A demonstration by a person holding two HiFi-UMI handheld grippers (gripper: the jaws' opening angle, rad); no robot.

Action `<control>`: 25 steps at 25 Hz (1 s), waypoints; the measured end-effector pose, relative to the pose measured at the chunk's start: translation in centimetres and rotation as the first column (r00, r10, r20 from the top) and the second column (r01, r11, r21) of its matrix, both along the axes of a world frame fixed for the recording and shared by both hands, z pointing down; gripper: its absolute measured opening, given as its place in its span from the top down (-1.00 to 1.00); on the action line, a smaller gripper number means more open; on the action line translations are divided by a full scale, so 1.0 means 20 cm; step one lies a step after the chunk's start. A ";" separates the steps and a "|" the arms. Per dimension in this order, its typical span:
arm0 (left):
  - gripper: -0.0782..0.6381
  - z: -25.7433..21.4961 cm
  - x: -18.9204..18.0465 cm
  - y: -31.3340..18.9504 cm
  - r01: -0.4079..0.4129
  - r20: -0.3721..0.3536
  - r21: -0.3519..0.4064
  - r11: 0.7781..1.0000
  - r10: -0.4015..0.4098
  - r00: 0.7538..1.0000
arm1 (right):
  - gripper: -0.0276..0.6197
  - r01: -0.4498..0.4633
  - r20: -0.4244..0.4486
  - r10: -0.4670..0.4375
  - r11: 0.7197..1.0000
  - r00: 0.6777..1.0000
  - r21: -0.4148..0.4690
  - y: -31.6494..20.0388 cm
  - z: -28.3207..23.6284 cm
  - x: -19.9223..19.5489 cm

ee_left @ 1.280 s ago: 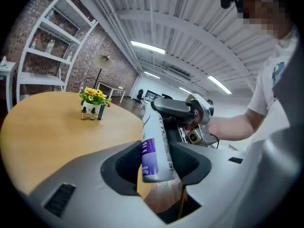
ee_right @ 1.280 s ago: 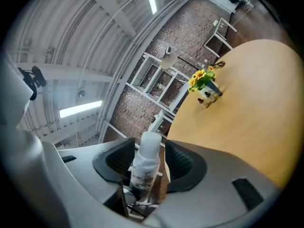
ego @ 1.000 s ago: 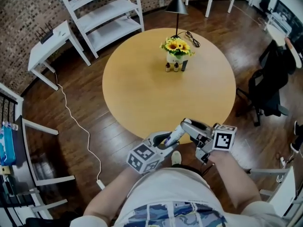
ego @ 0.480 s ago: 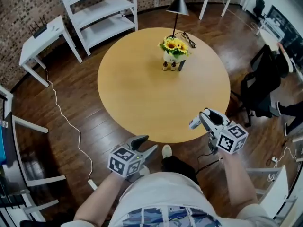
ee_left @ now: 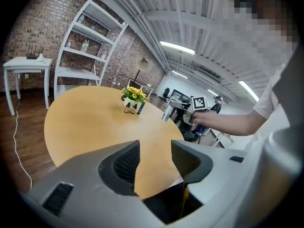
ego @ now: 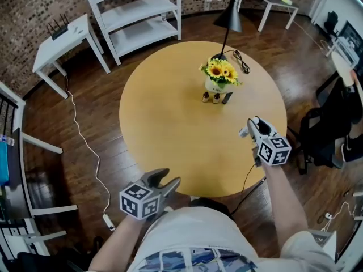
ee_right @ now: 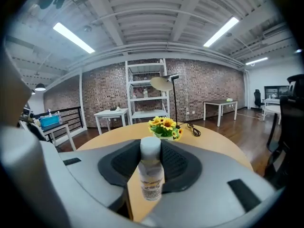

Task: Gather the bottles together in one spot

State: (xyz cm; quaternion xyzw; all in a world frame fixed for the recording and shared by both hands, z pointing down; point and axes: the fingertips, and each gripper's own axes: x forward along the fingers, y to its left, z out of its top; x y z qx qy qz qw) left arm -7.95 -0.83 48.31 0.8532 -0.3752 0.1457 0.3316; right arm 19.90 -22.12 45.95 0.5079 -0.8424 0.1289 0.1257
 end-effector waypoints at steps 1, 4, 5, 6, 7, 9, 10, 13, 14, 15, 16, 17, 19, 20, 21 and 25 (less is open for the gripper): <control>0.18 0.00 0.01 -0.04 0.014 0.009 -0.004 1.000 -0.014 1.000 | 0.54 -0.001 -0.002 0.001 1.000 1.000 0.001 -0.09 0.03 0.02; 0.18 0.00 0.03 -0.13 0.051 0.046 -0.033 0.998 -0.049 0.998 | 0.54 0.005 0.004 -0.005 1.000 1.000 0.003 -0.35 0.10 0.04; 0.18 0.00 0.04 -0.15 0.065 0.055 -0.045 0.997 -0.063 0.997 | 0.54 0.010 0.009 -0.010 1.000 1.000 0.004 -0.43 0.13 0.04; 0.18 0.00 0.05 -0.17 0.081 0.063 -0.056 0.995 -0.077 0.995 | 0.54 0.016 0.013 -0.016 1.000 1.000 0.007 -0.51 0.15 0.04; 0.18 0.00 0.06 -0.19 0.097 0.069 -0.065 0.993 -0.092 0.993 | 0.54 0.019 0.017 -0.019 1.000 1.000 0.010 -0.59 0.18 0.04; 0.18 0.01 0.07 -0.24 0.124 0.080 -0.080 0.989 -0.118 0.990 | 0.54 0.013 0.030 -0.013 1.000 0.999 0.016 -0.73 0.24 0.05; 0.18 0.02 0.08 -0.26 0.137 0.085 -0.087 0.987 -0.129 0.988 | 0.54 0.006 0.037 -0.007 1.000 0.999 0.019 -0.79 0.27 0.05; 0.18 0.06 0.09 -0.28 0.163 0.100 -0.112 0.980 -0.152 0.983 | 0.54 -0.013 0.057 0.011 1.000 0.998 0.029 -0.94 0.36 0.05; 0.18 0.07 0.09 -0.28 0.168 0.103 -0.121 0.978 -0.156 0.982 | 0.54 -0.016 0.058 0.014 0.999 0.998 0.032 -0.97 0.39 0.05; 0.18 0.08 0.10 -0.27 0.173 0.106 -0.129 0.976 -0.160 0.981 | 0.54 -0.017 0.054 0.015 0.999 0.998 0.034 -1.00 0.41 0.05; 0.18 0.09 0.10 -0.27 0.178 0.110 -0.136 0.975 -0.163 0.980 | 0.54 -0.018 0.045 0.016 0.999 0.999 0.035 -1.02 0.44 0.05; 0.18 0.10 0.10 -0.28 0.182 0.113 -0.141 0.973 -0.166 0.980 | 0.54 -0.019 0.032 0.018 0.999 0.999 0.036 -1.03 0.45 0.05; 0.18 0.11 0.10 -0.29 0.188 0.117 -0.148 0.971 -0.171 0.978 | 0.54 -0.023 0.016 0.022 0.999 1.000 0.038 -1.05 0.49 0.05; 0.18 0.11 0.11 -0.29 0.190 0.117 -0.151 0.970 -0.174 0.978 | 0.54 -0.023 0.015 0.023 0.999 1.000 0.042 -1.05 0.49 0.06; 0.18 0.11 0.11 -0.29 0.193 0.115 -0.152 0.969 -0.176 0.978 | 0.54 -0.022 0.016 0.022 0.999 1.000 0.047 -1.05 0.50 0.06; 0.18 0.11 0.13 -0.31 0.187 0.105 -0.149 0.971 -0.173 0.979 | 0.53 -0.013 -0.007 0.014 0.997 1.000 0.079 -1.02 0.50 0.04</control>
